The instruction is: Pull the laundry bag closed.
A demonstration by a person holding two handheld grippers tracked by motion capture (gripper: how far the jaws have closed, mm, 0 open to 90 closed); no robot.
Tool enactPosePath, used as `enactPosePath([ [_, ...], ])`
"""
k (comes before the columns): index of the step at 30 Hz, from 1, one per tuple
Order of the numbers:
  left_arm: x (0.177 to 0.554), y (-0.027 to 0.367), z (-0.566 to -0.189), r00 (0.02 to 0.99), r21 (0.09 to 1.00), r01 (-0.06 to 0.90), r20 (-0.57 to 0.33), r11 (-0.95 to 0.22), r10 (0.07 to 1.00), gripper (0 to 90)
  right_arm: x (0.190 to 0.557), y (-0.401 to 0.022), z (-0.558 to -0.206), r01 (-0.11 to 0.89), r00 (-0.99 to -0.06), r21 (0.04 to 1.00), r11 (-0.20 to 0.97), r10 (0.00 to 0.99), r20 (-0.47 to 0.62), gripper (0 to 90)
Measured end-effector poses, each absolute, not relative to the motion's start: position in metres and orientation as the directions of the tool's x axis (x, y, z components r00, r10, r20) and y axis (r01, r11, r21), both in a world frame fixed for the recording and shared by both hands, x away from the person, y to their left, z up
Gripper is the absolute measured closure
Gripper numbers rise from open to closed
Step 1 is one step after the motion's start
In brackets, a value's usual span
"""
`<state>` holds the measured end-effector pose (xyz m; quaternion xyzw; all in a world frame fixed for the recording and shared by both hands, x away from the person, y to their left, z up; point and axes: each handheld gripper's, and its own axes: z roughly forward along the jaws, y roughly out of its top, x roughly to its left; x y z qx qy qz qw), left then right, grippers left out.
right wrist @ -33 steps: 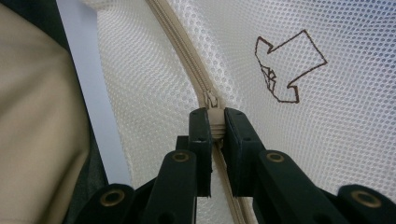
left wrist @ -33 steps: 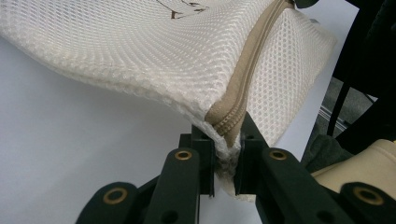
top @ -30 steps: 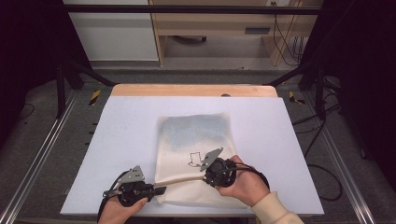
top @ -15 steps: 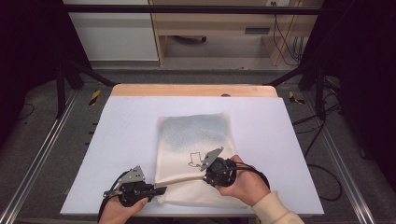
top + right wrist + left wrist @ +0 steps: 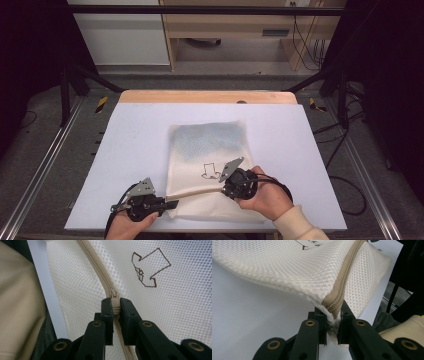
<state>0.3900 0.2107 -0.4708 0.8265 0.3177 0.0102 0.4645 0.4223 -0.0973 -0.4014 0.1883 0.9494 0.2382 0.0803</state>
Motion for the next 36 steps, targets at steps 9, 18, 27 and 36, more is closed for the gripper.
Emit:
enactPosePath([
  [9, 0.39, 0.21, -0.471, 0.799, 0.774, 0.515, -0.278, -0.368, 0.533, 81.3, 0.423, -0.106, -0.401, 0.333, -0.91, 0.485, 0.809, 0.411, -0.06, 82.0],
  [18, 0.39, 0.21, -0.472, 0.799, 0.773, 0.516, -0.279, -0.368, 0.533, 81.3, 0.423, -0.113, -0.4, 0.344, -0.906, 0.48, 0.807, 0.42, -0.058, 82.0],
  [27, 0.39, 0.209, -0.472, 0.801, 0.772, 0.516, -0.28, -0.372, 0.529, 81.3, 0.422, -0.119, -0.401, 0.349, -0.904, 0.481, 0.805, 0.424, -0.055, 82.0],
  [36, 0.39, 0.209, -0.472, 0.798, 0.772, 0.517, -0.28, -0.369, 0.533, 81.3, 0.422, -0.126, -0.401, 0.363, -0.896, 0.483, 0.797, 0.44, -0.053, 82.0],
])
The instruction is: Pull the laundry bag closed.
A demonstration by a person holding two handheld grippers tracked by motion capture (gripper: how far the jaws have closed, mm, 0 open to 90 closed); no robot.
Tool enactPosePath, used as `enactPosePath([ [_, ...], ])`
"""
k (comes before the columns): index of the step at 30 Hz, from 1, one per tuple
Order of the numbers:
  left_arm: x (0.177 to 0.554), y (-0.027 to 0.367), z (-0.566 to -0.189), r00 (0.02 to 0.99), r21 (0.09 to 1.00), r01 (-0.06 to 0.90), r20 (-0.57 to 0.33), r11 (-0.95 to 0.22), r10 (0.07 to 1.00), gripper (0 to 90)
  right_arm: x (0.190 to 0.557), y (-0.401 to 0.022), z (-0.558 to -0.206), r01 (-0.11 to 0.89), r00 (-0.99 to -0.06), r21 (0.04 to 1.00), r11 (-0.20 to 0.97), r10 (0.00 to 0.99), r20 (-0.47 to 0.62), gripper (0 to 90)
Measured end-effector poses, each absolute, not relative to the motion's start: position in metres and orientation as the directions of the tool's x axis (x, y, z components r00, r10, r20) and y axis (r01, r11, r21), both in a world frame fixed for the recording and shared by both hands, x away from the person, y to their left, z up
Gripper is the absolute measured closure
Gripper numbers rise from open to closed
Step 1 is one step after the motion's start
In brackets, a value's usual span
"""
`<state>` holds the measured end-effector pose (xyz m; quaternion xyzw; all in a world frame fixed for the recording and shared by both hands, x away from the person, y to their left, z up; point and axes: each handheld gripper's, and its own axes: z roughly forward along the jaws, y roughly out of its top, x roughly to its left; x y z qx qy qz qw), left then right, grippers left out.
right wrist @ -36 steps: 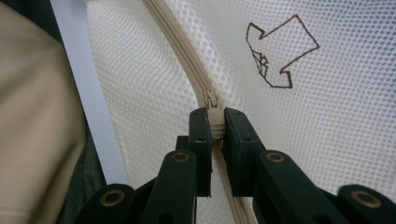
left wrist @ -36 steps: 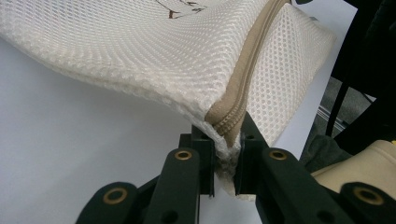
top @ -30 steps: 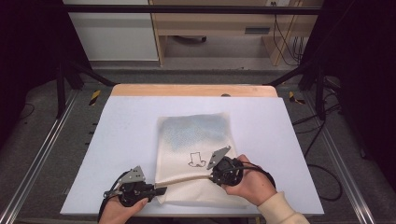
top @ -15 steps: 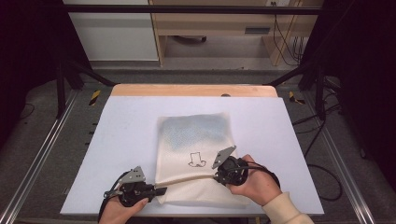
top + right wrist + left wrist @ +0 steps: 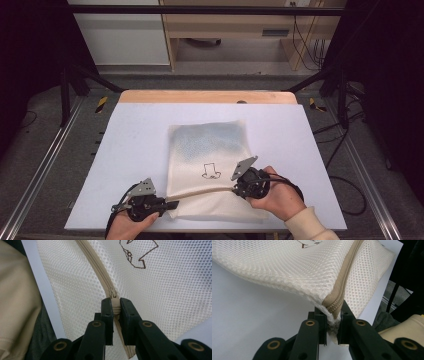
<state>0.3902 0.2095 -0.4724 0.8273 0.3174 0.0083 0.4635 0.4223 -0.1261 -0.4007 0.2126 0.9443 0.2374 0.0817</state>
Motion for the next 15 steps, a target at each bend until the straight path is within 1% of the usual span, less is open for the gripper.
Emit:
enactPosePath([
  [15, 0.3905, 0.2103, -0.4719, 0.798, 0.773, 0.515, -0.276, -0.37, 0.535, 81.3, 0.4211, -0.1348, -0.4031, 0.376, -0.89, 0.488, 0.788, 0.454, -0.048, 82.0],
])
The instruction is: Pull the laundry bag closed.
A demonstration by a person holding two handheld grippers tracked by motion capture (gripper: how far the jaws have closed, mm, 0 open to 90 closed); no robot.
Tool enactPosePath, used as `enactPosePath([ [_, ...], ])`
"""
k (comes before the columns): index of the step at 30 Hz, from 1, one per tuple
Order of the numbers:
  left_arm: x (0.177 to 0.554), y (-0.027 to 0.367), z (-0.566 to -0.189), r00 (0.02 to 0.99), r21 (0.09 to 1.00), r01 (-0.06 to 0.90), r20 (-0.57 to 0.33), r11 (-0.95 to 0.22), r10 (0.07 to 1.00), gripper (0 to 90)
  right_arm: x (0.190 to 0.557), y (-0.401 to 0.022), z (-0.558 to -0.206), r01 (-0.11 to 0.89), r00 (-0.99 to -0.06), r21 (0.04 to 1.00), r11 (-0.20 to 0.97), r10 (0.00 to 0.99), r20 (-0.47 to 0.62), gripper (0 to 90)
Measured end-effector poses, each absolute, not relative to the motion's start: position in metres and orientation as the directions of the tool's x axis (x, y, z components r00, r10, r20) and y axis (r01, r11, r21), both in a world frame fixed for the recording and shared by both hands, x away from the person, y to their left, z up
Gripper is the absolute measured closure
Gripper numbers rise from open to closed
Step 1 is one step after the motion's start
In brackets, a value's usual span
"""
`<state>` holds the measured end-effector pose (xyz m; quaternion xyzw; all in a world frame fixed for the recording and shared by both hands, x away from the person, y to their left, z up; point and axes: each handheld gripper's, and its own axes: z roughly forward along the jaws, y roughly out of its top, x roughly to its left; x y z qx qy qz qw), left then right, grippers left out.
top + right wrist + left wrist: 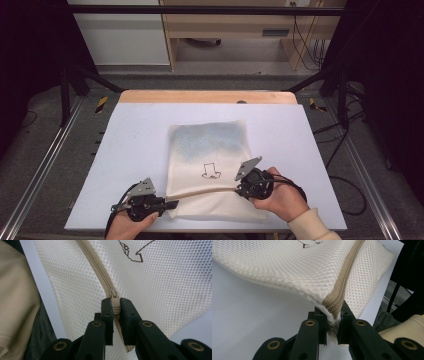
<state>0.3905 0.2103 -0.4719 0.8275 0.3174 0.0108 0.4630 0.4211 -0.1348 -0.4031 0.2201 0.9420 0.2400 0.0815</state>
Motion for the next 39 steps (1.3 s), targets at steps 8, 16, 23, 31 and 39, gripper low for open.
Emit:
enactPosePath([
  [8, 0.391, 0.211, -0.472, 0.797, 0.774, 0.516, -0.276, -0.368, 0.537, 81.3, 0.42, -0.142, -0.404, 0.393, -0.881, 0.492, 0.777, 0.472, -0.041, 82.0],
  [16, 0.391, 0.212, -0.472, 0.795, 0.774, 0.517, -0.276, -0.366, 0.54, 81.3, 0.42, -0.148, -0.404, 0.399, -0.877, 0.496, 0.771, 0.479, -0.04, 82.0],
  [23, 0.391, 0.212, -0.471, 0.796, 0.774, 0.516, -0.276, -0.366, 0.539, 81.3, 0.419, -0.153, -0.404, 0.408, -0.872, 0.501, 0.763, 0.489, -0.035, 82.0],
  [31, 0.391, 0.213, -0.471, 0.793, 0.775, 0.517, -0.275, -0.362, 0.544, 81.3, 0.419, -0.156, -0.404, 0.412, -0.869, 0.502, 0.76, 0.493, -0.033, 81.9],
  [39, 0.392, 0.214, -0.47, 0.789, 0.777, 0.517, -0.27, -0.359, 0.552, 81.4, 0.418, -0.16, -0.406, 0.425, -0.863, 0.501, 0.754, 0.504, -0.027, 82.0],
])
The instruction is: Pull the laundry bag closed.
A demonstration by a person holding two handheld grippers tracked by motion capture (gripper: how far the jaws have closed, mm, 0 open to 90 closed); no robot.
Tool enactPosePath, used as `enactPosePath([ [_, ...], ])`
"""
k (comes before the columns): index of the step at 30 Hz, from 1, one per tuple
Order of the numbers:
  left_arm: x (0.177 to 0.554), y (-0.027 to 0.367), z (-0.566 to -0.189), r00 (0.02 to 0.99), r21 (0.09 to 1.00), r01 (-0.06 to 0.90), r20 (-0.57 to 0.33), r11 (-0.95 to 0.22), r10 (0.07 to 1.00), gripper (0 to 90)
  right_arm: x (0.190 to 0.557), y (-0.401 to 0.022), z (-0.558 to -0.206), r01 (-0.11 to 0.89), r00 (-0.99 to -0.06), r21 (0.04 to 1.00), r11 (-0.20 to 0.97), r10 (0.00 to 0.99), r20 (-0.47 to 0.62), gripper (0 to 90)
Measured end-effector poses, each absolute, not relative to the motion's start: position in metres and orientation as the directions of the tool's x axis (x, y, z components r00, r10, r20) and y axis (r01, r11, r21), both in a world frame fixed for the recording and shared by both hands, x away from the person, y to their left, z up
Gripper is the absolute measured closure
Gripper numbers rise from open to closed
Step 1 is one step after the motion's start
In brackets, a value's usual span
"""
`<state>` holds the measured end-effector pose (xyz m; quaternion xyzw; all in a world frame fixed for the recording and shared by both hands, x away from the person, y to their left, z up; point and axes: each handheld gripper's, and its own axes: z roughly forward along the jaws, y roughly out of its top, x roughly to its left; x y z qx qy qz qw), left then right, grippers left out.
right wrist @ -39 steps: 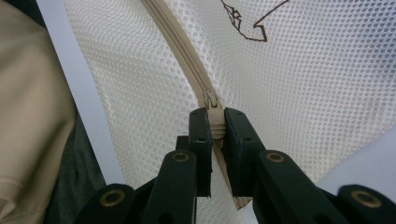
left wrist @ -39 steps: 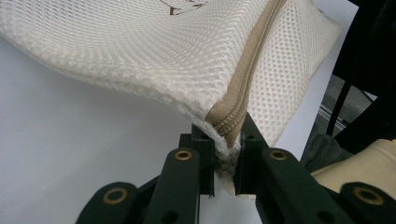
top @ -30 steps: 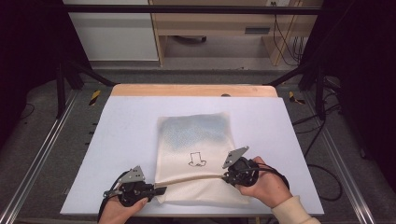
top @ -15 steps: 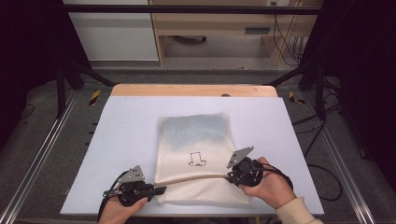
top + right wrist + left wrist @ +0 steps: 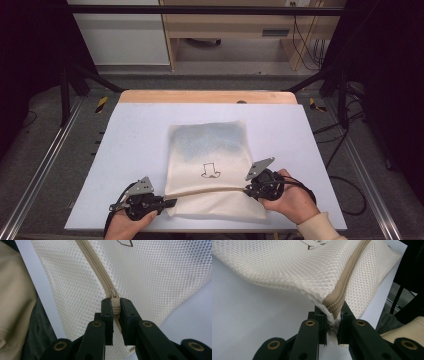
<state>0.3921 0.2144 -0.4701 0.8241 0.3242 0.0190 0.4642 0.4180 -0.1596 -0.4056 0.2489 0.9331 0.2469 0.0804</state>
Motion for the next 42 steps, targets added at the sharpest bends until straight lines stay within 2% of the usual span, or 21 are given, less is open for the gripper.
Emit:
enactPosePath([
  [42, 0.395, 0.221, -0.467, 0.776, 0.778, 0.513, -0.239, -0.364, 0.583, 81.4, 0.413, -0.19, -0.422, 0.484, -0.83, 0.503, 0.717, 0.558, 0.003, 81.9],
])
